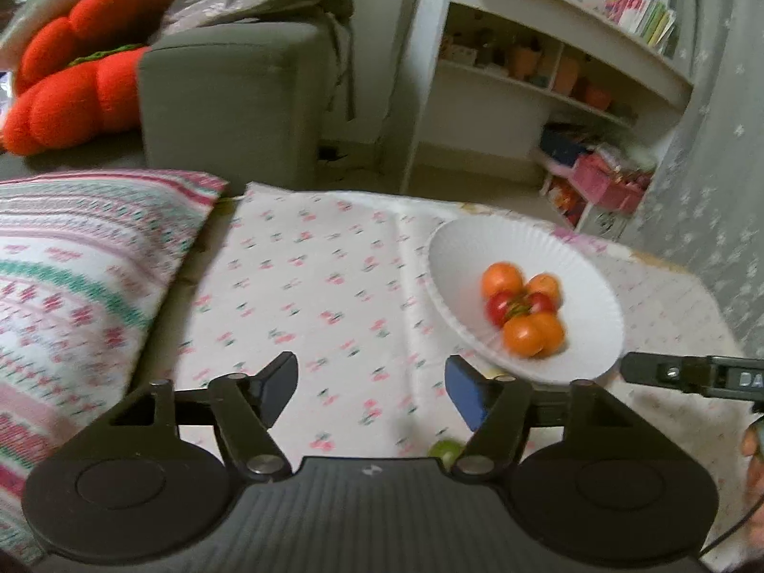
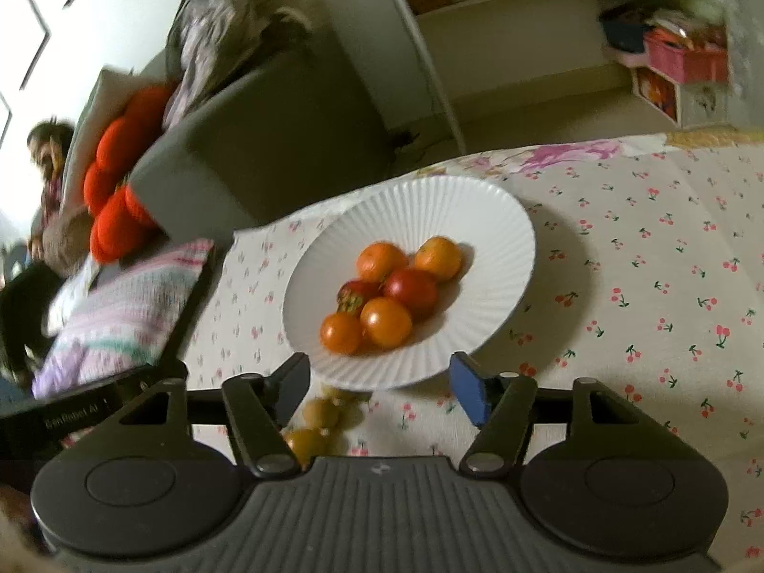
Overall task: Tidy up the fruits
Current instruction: 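Move the left tool back toward the remaining tomatoes while the right tool approaches the green tomatoes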
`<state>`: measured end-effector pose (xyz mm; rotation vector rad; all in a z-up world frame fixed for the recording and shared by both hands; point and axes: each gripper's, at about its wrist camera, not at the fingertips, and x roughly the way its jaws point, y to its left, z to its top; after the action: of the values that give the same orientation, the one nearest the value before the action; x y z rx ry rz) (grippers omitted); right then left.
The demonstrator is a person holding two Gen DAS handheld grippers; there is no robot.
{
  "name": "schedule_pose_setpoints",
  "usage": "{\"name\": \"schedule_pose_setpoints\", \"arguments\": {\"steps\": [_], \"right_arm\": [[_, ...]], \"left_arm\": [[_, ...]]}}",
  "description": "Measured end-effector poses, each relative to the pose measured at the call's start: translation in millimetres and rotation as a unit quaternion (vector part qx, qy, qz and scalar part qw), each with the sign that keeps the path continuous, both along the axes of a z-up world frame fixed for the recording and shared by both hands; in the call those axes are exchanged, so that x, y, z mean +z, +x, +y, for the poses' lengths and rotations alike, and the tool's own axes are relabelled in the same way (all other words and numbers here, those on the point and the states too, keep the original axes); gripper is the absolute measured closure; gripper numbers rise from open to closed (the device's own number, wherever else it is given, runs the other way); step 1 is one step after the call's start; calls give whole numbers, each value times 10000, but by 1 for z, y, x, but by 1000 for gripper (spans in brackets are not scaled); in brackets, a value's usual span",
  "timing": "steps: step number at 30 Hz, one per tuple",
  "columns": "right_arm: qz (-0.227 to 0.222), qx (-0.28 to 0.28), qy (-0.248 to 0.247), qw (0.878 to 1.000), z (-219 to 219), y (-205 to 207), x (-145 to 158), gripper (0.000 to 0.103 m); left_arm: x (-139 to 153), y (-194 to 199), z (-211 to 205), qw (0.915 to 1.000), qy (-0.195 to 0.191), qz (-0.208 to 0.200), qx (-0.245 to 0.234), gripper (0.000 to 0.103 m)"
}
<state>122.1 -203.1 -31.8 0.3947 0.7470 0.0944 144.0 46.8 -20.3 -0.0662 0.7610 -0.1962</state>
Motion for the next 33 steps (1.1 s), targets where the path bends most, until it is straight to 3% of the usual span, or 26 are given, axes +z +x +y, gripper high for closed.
{"name": "schedule_pose_setpoints", "arguments": {"steps": [8, 12, 18, 20, 25, 33], "right_arm": [[80, 386, -485, 9980, 19, -14, 0, 27], [341, 536, -653, 9958, 25, -20, -8, 25], [649, 1214, -814, 9871, 45, -37, -18, 24], [726, 1481, -874, 9824, 54, -43, -21, 26], [832, 1960, -1262, 9689, 82, -60, -33, 43], [726, 2125, -1635, 9606, 99, -66, -41, 49]], "left_arm": [[-10, -14, 10, 9997, 8, 223, -30, 26], [-17, -29, 13, 9995, 157, 236, -168, 23], [-27, -46, 13, 9979, 454, 205, -425, 23], [-27, -47, 15, 9978, 520, 138, -389, 23], [-24, -45, 23, 9992, 257, 169, -247, 23], [-23, -47, 19, 9988, 352, 99, -312, 23]]}}
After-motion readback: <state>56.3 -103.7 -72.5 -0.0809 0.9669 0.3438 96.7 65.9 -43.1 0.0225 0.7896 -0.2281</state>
